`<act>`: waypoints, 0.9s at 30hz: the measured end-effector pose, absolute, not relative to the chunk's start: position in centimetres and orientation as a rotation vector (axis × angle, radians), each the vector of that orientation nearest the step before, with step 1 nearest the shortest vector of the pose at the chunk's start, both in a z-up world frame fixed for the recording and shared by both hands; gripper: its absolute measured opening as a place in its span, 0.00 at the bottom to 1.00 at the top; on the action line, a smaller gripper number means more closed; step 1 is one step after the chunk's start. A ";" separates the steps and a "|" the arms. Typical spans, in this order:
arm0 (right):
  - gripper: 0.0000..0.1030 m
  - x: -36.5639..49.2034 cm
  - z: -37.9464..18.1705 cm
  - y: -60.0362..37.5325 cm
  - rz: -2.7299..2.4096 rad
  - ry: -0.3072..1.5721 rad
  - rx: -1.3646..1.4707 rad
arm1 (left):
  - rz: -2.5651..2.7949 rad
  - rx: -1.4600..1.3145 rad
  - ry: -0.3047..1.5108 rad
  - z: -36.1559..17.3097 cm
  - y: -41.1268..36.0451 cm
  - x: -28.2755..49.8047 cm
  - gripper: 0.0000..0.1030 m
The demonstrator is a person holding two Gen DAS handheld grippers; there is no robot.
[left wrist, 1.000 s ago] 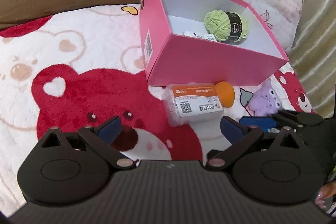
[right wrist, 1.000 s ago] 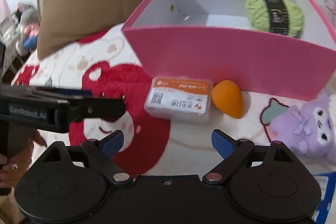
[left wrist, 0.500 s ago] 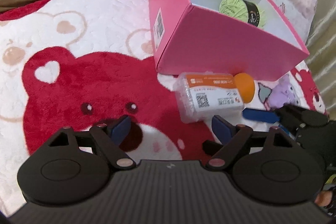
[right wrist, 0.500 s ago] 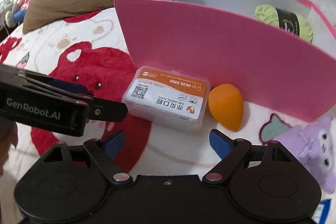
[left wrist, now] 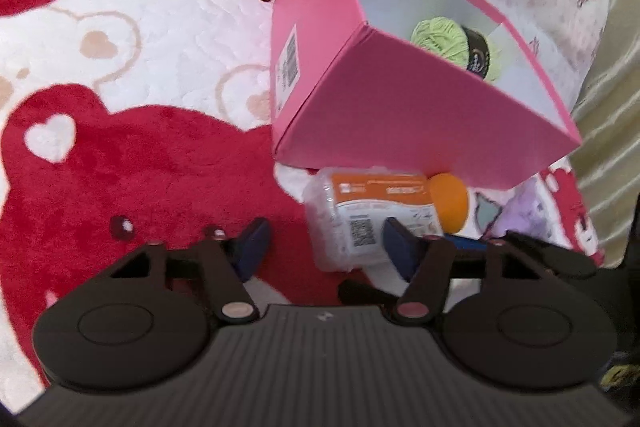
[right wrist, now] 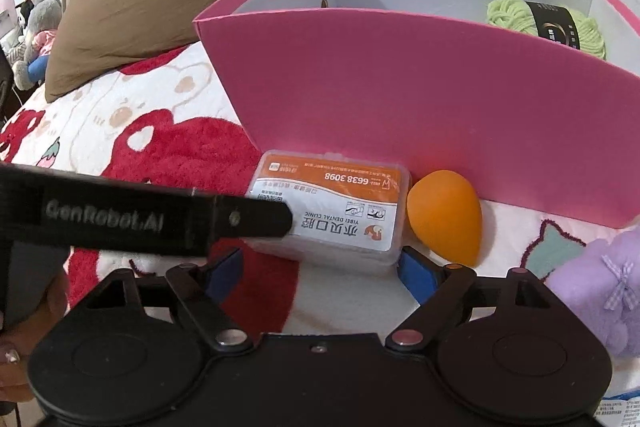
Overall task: Organize objects
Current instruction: 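Move the right tool down to the clear orange-labelled plastic box, then close the right tool on the clear plastic box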
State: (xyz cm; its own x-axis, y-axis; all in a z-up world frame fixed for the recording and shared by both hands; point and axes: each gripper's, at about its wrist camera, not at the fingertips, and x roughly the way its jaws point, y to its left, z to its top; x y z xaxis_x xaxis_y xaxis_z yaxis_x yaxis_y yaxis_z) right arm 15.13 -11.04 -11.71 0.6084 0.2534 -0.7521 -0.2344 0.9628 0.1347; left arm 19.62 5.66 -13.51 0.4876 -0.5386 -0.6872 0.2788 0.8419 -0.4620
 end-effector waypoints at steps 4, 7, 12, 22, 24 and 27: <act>0.85 15.2 -11.7 -11.0 0.288 0.872 0.024 | -0.558 -0.364 0.966 -13.8 5.7 19.7 0.38; 0.85 14.8 -11.5 -10.9 0.290 0.865 0.010 | -0.557 -0.333 0.967 -13.4 5.2 19.1 0.38; 0.85 14.1 -11.2 -10.8 0.289 0.879 -0.009 | -0.583 -0.363 1.065 -13.5 5.3 18.3 0.39; 0.90 11.4 -11.3 -12.5 0.306 0.966 0.008 | -0.603 -0.330 1.143 -13.4 4.1 15.6 0.41; 0.92 11.7 -11.6 -12.7 0.301 0.965 0.036 | -0.594 -0.383 1.150 -13.7 4.8 15.9 0.41; 0.93 12.0 -11.7 -12.7 0.299 0.962 0.059 | -0.564 -0.399 1.116 -13.6 5.6 16.3 0.41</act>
State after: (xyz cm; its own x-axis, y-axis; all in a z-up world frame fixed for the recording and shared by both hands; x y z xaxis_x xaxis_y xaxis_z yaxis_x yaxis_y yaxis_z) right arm 12.04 -12.73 -11.71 0.5339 0.2771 -0.7988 -0.2248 0.9573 0.1818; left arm 16.32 5.62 -13.58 0.3242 -0.6080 -0.7247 0.2236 0.7936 -0.5658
